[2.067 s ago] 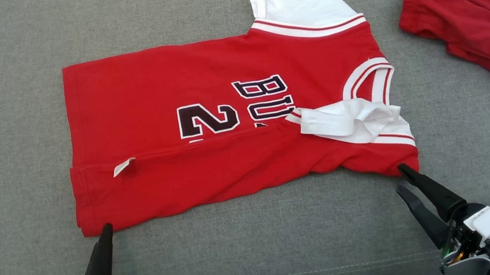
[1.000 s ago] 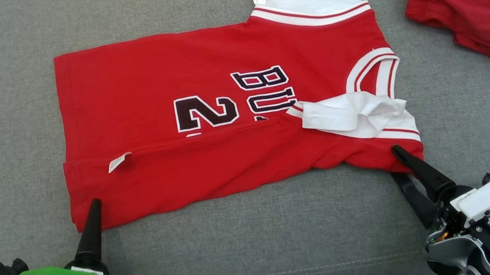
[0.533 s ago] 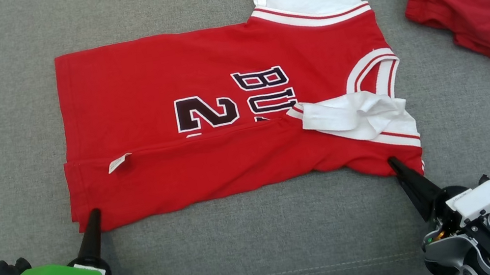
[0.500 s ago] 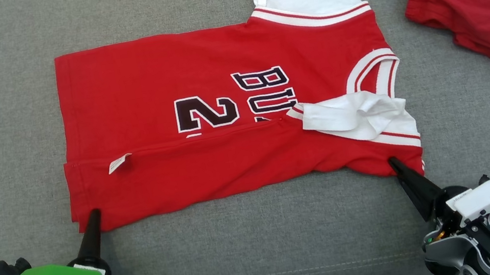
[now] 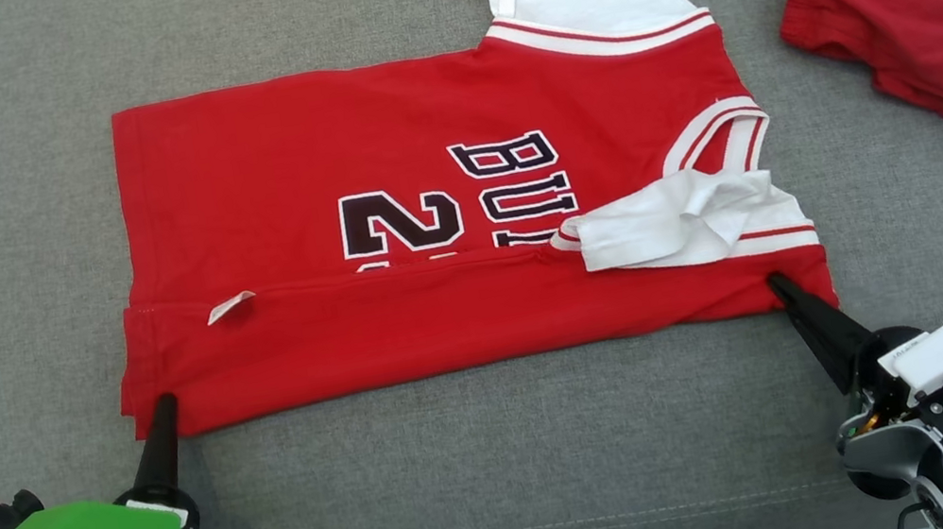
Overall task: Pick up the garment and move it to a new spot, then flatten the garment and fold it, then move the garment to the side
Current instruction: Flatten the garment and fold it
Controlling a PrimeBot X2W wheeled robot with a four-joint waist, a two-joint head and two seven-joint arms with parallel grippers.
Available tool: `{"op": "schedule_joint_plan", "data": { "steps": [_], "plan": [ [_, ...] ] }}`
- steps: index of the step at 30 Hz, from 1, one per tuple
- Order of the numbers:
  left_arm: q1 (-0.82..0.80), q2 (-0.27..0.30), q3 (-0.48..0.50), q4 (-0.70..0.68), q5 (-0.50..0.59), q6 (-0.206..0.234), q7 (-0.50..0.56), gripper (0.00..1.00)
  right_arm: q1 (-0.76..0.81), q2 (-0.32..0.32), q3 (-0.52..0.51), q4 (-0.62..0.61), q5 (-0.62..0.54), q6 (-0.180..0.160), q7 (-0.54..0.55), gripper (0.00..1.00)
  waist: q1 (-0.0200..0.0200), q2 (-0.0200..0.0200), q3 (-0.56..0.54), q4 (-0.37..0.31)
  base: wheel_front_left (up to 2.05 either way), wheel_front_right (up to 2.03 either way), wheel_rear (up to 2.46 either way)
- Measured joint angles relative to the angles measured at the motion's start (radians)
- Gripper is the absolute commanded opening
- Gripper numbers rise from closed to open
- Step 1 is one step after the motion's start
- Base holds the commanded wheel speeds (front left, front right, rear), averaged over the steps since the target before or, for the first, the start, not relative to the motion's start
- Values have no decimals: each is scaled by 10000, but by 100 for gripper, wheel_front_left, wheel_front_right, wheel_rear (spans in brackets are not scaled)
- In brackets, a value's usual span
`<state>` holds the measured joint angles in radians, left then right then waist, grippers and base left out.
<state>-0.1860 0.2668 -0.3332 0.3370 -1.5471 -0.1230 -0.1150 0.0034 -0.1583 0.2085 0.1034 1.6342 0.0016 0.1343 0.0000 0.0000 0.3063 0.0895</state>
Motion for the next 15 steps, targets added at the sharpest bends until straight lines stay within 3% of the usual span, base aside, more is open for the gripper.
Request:
{"op": "schedule_joint_plan", "data": {
  "steps": [15],
  "plan": [
    [188, -8, -44, -194, -2, -2, -6, 0, 202, -334, 127, -46, -2, 96, 439, 0, 0, 0, -377, 144, 0, 0, 0]
  ]
}}
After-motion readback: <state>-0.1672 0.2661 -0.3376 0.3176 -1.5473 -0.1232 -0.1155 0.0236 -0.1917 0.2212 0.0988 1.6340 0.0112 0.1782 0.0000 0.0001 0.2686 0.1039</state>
